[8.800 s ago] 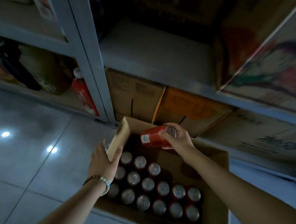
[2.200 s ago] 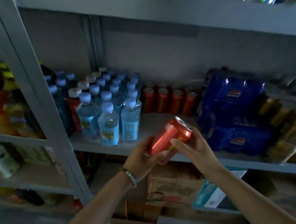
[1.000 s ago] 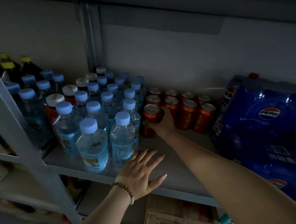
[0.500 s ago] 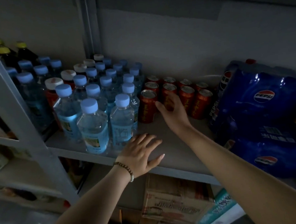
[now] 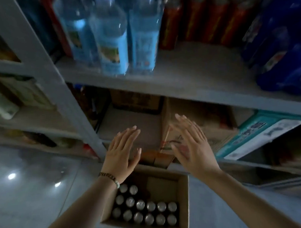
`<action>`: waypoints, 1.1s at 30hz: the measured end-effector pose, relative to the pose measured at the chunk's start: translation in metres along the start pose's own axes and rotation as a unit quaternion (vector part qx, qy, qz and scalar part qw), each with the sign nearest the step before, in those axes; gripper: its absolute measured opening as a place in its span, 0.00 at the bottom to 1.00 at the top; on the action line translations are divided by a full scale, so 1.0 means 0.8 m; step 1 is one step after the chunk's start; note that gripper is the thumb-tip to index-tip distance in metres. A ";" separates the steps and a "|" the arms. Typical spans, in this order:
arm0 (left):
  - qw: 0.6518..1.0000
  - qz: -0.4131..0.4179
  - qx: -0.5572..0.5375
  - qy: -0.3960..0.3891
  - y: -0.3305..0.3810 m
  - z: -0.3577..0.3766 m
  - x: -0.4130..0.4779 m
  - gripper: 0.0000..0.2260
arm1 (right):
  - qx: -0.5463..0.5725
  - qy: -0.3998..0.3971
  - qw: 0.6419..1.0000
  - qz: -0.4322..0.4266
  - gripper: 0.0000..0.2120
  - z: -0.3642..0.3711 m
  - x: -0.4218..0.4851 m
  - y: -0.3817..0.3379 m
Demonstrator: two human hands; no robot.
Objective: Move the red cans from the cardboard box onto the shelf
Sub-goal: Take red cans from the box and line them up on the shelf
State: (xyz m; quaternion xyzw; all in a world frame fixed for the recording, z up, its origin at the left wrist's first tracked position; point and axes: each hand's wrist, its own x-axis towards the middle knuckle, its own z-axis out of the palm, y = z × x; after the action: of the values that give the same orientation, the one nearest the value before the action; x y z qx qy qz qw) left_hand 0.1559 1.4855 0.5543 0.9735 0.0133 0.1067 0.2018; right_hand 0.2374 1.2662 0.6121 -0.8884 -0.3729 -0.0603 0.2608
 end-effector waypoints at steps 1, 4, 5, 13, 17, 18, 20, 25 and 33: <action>0.999 -0.033 -0.001 -0.019 -0.019 0.016 -0.023 0.26 | -0.004 -0.032 0.999 0.017 0.26 0.031 -0.014 0.003; 0.988 -0.139 0.000 -0.069 -0.075 0.071 -0.092 0.31 | 0.023 -0.134 0.985 0.105 0.28 0.131 -0.056 0.021; 0.982 -0.167 0.005 -0.087 -0.093 0.089 -0.111 0.32 | 0.038 -0.160 0.978 0.131 0.28 0.166 -0.068 0.029; 0.948 -0.263 0.044 -0.174 -0.207 0.258 -0.185 0.32 | 0.088 -0.332 0.915 0.213 0.34 0.425 -0.151 0.079; 0.947 -0.264 0.023 -0.180 -0.246 0.339 -0.188 0.33 | 0.142 -0.335 0.890 0.274 0.36 0.532 -0.169 0.107; 0.946 -0.269 0.016 -0.178 -0.256 0.361 -0.190 0.31 | 0.152 -0.333 0.884 0.289 0.37 0.560 -0.173 0.115; 0.945 -0.278 0.001 -0.173 -0.268 0.388 -0.192 0.32 | 0.167 -0.329 0.873 0.319 0.39 0.597 -0.177 0.127; 0.936 -0.295 -0.067 -0.180 -0.309 0.448 -0.206 0.32 | 0.208 -0.336 0.855 0.337 0.38 0.693 -0.185 0.152; 0.953 -0.268 -0.079 -0.115 -0.319 0.469 -0.218 0.36 | 0.160 -0.345 0.856 0.352 0.30 0.777 -0.186 0.163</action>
State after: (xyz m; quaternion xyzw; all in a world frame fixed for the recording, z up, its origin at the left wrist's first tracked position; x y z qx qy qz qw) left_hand 0.0697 1.5619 0.0820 0.9207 0.2418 -0.0635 0.2998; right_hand 0.1671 1.4119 -0.0197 -0.8703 -0.1063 0.4060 0.2576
